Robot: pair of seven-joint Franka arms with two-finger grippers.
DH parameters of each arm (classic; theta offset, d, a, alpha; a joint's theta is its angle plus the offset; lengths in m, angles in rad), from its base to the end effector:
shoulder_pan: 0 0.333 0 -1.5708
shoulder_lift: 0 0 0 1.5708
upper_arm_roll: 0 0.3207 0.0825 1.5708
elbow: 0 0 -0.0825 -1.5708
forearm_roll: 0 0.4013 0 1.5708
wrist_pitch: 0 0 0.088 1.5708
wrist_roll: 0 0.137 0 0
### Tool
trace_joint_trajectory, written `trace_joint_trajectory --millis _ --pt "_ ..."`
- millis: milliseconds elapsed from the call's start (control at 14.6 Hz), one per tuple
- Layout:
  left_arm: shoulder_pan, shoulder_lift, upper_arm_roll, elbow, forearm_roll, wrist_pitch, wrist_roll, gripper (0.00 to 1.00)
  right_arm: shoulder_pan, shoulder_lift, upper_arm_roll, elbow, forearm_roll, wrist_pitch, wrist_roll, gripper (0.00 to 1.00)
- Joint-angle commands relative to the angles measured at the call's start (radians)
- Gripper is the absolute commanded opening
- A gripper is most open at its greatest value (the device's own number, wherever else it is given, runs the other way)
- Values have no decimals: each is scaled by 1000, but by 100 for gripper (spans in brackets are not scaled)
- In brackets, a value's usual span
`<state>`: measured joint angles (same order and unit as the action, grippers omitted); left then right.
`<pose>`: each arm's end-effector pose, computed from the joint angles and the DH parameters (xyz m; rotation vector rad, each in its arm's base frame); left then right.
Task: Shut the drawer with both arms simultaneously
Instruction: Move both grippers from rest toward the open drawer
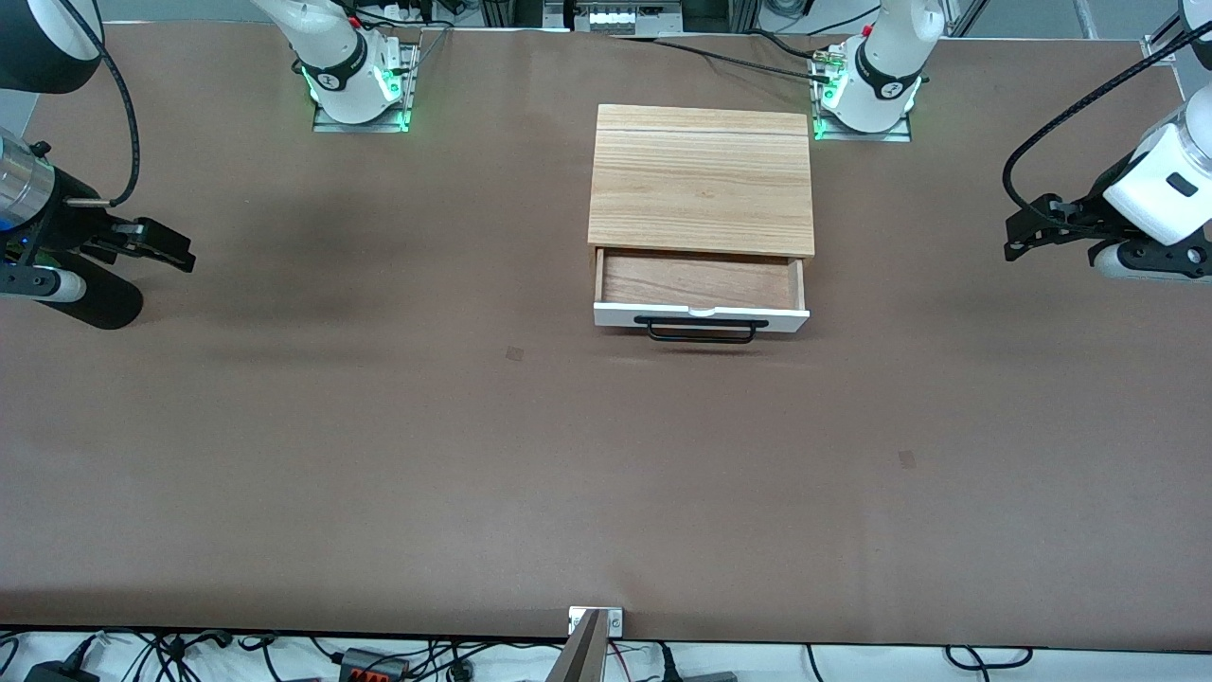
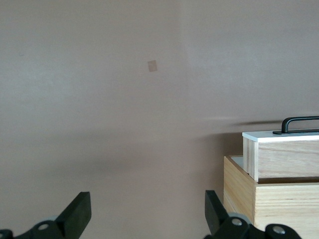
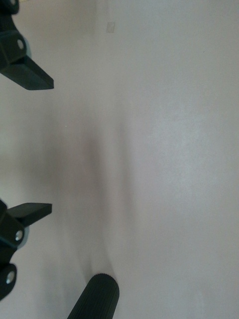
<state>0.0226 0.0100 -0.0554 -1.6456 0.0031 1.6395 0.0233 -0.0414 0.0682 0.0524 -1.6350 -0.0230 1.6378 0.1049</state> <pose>0.5780 -0.0184 0.5627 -3.1376 0.0884 0.0252 0.5917 0.0027 0.5338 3.1137 -0.1427 -0.0999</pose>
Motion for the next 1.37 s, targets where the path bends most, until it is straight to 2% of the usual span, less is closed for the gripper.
trace_joint_trajectory --millis 0,410,615,752,1026,1162,1299 --pt "5 15 -1 33 21 -26 14 100 -11 1 14 10 -5 -15 -4 100" --pt "5 28 -3 55 25 -39 14 100 17 5 15 12 -14 0 -8 100" --pt "11 28 -3 53 23 -59 12 100 61 35 15 15 -17 11 -1 100" --pt "10 34 -3 53 20 -93 20 100 87 85 15 15 14 36 -2 100" --pt "2 48 -15 55 12 -174 20 100 164 180 15 15 161 126 -10 100" --pt "-10 65 -17 55 12 -175 20 100 225 228 15 20 193 160 4 100" --pt "-12 103 -29 55 -41 -175 26 100 273 255 15 27 302 226 10 100"
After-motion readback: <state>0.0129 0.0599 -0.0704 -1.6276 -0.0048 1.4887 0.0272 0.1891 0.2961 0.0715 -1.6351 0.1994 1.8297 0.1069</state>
